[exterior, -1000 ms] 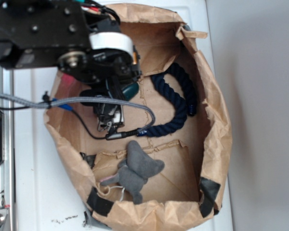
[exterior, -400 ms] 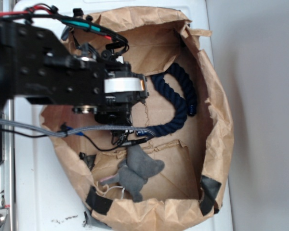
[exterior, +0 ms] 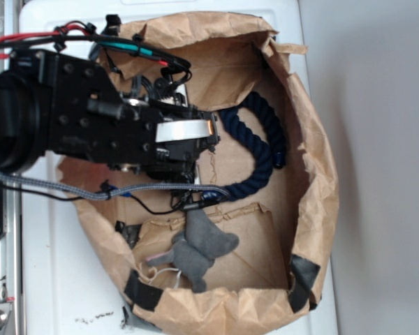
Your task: Grab the plastic pickle.
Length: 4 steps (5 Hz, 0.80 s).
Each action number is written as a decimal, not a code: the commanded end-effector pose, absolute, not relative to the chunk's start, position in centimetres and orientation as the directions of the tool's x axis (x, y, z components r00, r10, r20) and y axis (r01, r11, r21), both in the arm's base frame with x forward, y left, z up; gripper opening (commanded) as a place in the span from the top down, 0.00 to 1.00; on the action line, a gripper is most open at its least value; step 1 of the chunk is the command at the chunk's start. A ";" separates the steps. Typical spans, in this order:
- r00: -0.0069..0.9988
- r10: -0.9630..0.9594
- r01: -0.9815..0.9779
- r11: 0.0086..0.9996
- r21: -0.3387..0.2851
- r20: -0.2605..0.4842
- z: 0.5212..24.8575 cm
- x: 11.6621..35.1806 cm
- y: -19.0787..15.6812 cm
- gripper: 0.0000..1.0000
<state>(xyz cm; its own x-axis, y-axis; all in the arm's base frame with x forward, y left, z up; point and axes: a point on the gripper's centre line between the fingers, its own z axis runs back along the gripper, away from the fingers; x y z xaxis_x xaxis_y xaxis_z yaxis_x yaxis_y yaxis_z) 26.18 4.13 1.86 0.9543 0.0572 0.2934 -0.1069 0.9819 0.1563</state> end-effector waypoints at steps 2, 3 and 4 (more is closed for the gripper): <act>0.935 0.145 -0.197 0.971 0.134 0.325 2.5 26.3 3.8 1.00; 0.931 0.156 -0.200 0.974 0.105 0.330 3.6 25.9 4.0 1.00; 0.939 0.178 -0.206 0.976 0.065 0.295 5.6 25.9 4.2 1.00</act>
<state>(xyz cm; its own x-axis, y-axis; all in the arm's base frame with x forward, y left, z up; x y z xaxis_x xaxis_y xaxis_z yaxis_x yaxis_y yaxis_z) 24.80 3.51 4.20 0.9585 0.1688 0.2296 -0.1894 0.9793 0.0707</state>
